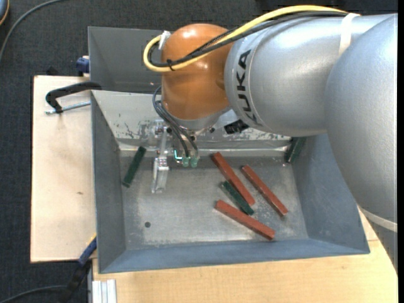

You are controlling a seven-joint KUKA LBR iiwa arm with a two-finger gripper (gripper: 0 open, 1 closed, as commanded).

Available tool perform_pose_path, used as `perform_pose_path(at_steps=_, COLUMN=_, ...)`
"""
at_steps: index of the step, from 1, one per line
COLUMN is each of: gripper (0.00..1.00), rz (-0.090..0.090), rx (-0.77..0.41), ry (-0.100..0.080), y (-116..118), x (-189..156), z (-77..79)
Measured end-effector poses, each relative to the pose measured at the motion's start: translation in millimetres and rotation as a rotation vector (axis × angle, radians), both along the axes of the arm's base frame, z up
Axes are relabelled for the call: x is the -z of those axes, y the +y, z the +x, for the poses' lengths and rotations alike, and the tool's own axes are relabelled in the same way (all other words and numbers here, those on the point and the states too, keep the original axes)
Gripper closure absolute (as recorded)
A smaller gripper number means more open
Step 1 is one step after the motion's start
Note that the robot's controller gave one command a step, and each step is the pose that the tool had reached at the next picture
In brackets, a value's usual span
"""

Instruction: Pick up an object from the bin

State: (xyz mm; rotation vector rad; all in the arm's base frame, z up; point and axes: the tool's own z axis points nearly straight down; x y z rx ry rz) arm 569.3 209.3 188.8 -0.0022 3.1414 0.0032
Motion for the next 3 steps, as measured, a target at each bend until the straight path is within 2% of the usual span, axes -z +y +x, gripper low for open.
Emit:
perform_pose_path(at_steps=1, gripper=0.0, rz=0.0, rx=-0.202, ry=-0.002, y=5.0, x=115.5, z=33.2)
perform_pose_path(at_steps=2, gripper=0.0, rz=0.001, rx=-0.02, ry=-0.002, y=-9.7, x=116.9, z=31.2)
perform_pose_path(at_steps=3, gripper=0.0, rz=0.001, rx=0.132, ry=-0.002, y=11.0, x=116.9, z=17.1)
